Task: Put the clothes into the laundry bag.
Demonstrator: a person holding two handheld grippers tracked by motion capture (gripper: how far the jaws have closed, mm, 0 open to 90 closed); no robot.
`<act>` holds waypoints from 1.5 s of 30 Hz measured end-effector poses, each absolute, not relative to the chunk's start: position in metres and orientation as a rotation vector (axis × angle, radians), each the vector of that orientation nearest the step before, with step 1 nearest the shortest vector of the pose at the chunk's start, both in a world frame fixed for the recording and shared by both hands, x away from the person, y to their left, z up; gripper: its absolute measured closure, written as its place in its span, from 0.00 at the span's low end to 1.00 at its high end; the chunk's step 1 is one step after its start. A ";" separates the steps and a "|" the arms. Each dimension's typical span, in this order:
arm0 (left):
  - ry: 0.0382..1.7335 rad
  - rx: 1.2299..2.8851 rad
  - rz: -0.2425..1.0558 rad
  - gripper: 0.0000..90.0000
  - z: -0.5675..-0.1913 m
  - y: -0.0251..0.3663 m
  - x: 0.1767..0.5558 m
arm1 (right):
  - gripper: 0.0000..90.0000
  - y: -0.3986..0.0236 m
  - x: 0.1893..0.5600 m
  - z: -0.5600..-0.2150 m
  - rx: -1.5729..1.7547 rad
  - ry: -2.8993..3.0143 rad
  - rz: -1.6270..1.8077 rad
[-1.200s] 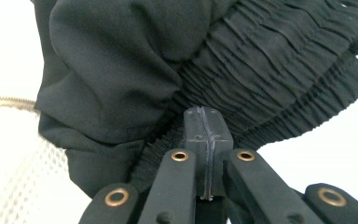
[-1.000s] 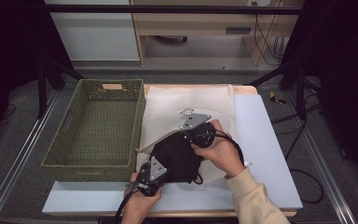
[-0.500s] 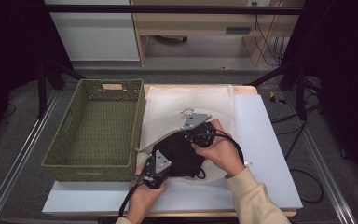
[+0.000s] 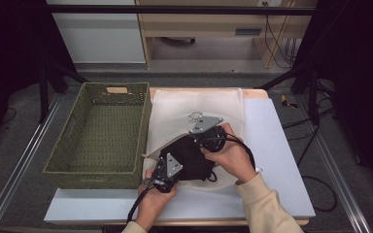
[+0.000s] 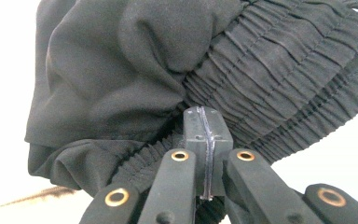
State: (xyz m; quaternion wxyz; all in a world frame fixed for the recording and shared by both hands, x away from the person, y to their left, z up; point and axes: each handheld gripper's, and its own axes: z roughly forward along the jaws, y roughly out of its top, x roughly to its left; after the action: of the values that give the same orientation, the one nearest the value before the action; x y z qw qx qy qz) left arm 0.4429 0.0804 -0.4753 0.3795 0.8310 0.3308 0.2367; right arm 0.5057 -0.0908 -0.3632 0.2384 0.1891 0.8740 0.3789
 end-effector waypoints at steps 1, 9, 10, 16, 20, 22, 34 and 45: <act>0.842 2.127 0.611 1.00 -0.475 0.080 0.444 | 0.97 -0.091 0.506 -0.363 0.520 2.390 1.040; 0.834 2.125 0.638 1.00 -0.471 0.073 0.454 | 0.97 -0.093 0.506 -0.362 0.516 2.386 1.045; 0.831 2.129 0.640 1.00 -0.471 0.072 0.456 | 0.97 -0.093 0.506 -0.361 0.519 2.384 1.046; 0.816 2.144 0.667 1.00 -0.474 0.066 0.460 | 0.97 -0.093 0.506 -0.361 0.522 2.386 1.046; 0.813 2.144 0.683 1.00 -0.475 0.063 0.463 | 0.97 -0.093 0.505 -0.361 0.520 2.387 1.041; 0.812 2.143 0.691 1.00 -0.475 0.062 0.465 | 0.97 -0.093 0.505 -0.361 0.521 2.385 1.043; 0.808 2.124 0.738 1.00 -0.479 0.059 0.471 | 0.97 -0.094 0.505 -0.359 0.524 2.384 1.058; 0.810 2.115 0.743 1.00 -0.481 0.058 0.472 | 0.97 -0.094 0.505 -0.359 0.528 2.383 1.061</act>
State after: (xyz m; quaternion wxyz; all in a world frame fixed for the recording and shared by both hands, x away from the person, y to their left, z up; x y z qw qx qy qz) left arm 0.4721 0.0581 -0.4806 0.3699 0.8244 0.3159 0.2895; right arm 0.5049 -0.0938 -0.3589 0.2378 0.1925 0.8698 0.3872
